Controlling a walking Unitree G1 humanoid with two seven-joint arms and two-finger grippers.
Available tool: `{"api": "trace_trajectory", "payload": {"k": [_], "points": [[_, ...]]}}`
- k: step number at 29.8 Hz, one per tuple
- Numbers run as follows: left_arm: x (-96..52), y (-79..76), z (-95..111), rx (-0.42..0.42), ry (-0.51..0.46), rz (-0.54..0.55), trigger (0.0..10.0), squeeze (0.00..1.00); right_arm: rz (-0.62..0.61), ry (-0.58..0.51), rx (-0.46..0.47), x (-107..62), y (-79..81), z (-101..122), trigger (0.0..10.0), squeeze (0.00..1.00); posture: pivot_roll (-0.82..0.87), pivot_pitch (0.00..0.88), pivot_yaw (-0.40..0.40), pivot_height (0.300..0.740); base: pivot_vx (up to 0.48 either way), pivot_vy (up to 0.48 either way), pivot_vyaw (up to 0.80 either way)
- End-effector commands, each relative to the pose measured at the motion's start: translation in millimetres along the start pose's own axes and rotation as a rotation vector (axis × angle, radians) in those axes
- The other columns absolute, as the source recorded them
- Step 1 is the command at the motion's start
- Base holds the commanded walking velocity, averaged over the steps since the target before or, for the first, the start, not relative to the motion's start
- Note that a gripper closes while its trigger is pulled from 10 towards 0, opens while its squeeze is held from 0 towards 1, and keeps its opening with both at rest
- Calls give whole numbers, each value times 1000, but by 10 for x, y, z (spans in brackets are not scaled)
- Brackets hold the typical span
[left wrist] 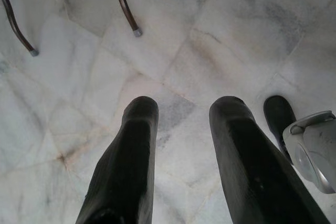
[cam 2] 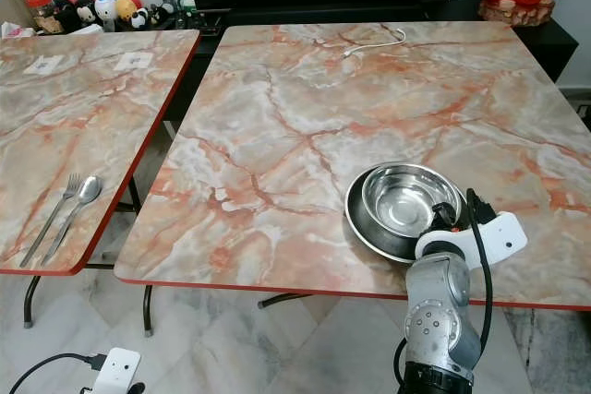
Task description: Setting the table
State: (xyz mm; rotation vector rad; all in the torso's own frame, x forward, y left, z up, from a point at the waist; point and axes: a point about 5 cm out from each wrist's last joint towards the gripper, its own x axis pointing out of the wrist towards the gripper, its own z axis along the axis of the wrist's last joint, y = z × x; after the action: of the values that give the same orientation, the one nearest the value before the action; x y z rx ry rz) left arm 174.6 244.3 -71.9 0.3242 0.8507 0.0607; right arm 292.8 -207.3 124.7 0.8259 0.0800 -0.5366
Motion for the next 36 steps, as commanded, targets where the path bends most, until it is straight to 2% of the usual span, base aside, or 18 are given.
{"api": "trace_trajectory", "payload": {"k": [1,26,27,28,30,32,36], "points": [[-20,7,-82,-14,32,5,10000,0,-8,18,-14,-24,-5,-51,10000,0,-101,81,62,740,0,0,0],[-13,-21,-63,-7,31,-5,10000,0,-20,-11,-44,-166,38,98,10000,0,-118,87,62,740,0,0,0],[-13,-26,-64,-7,31,-6,10000,0,-22,-8,-44,-169,38,97,10000,416,-115,85,60,740,0,0,0],[-13,-26,-65,-7,32,-6,10000,0,-24,-7,-41,-173,38,96,10000,663,-115,86,61,740,0,0,0],[-13,-27,-65,-8,31,-5,10000,0,-32,-20,-42,-198,35,118,10000,584,-113,85,59,740,0,0,0],[-14,-24,-64,-8,30,-4,10000,0,-35,-73,-106,-231,33,196,10000,0,-115,86,59,740,0,0,0],[-14,-23,-63,-6,29,-4,10000,0,-19,-109,-148,-265,25,241,10000,0,-120,86,62,740,0,0,0]]}}
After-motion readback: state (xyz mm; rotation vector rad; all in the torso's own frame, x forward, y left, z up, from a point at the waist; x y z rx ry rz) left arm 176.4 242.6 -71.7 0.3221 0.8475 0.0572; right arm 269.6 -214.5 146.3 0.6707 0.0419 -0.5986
